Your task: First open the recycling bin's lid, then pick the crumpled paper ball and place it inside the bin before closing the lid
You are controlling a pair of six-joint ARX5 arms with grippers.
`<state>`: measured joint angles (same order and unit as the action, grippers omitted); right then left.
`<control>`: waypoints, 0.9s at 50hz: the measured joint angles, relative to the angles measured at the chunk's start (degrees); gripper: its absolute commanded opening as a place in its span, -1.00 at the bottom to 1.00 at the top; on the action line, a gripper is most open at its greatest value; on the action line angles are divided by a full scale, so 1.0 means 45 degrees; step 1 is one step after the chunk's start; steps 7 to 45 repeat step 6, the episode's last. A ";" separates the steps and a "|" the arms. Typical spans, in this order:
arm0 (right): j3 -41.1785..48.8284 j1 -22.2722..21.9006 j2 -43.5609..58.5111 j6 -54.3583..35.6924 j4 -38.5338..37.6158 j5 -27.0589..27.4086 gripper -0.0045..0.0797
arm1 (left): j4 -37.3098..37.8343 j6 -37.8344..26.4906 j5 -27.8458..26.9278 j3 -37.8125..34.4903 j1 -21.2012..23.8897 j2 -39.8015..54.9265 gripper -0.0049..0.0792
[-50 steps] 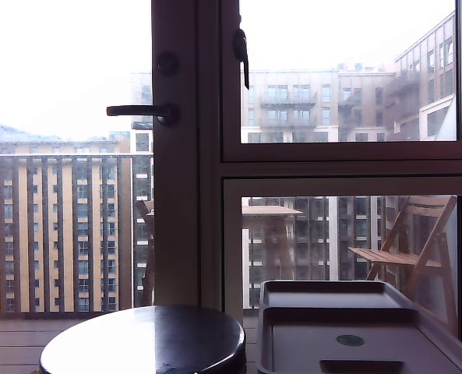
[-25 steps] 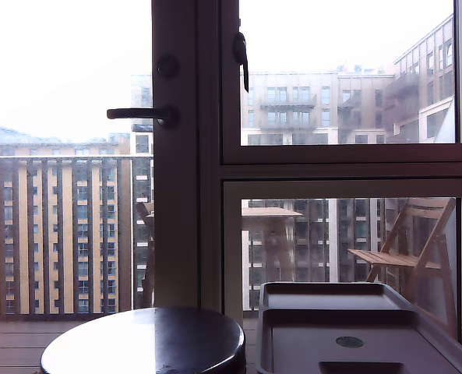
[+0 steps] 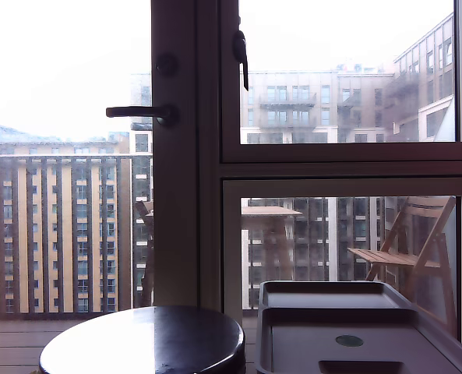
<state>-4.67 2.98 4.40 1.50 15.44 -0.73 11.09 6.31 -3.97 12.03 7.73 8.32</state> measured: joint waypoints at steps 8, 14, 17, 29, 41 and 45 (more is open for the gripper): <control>0.0000 0.0000 0.0000 0.0000 0.1112 0.0000 -0.92 | 0.0933 0.0000 0.0000 0.0000 0.0000 0.0000 -0.93; 0.0000 0.0000 0.0000 0.0000 0.1112 0.0000 -0.92 | 0.0933 0.0000 0.0000 0.0000 0.0000 0.0000 -0.93; 0.0000 0.0000 0.0000 0.0000 0.1112 0.0000 -0.92 | 0.0933 0.0000 0.0000 0.0000 0.0000 0.0000 -0.93; 0.0000 0.0000 0.0000 0.0000 0.1112 0.0000 -0.92 | 0.0933 0.0000 0.0000 0.0000 0.0000 0.0000 -0.93; 0.0000 0.0000 0.0000 0.0000 0.1112 0.0000 -0.92 | 0.0933 0.0000 0.0000 0.0000 0.0000 0.0000 -0.93; 0.0000 0.0000 0.0000 0.0000 0.1112 0.0000 -0.92 | 0.0933 0.0000 0.0000 0.0000 0.0000 0.0000 -0.93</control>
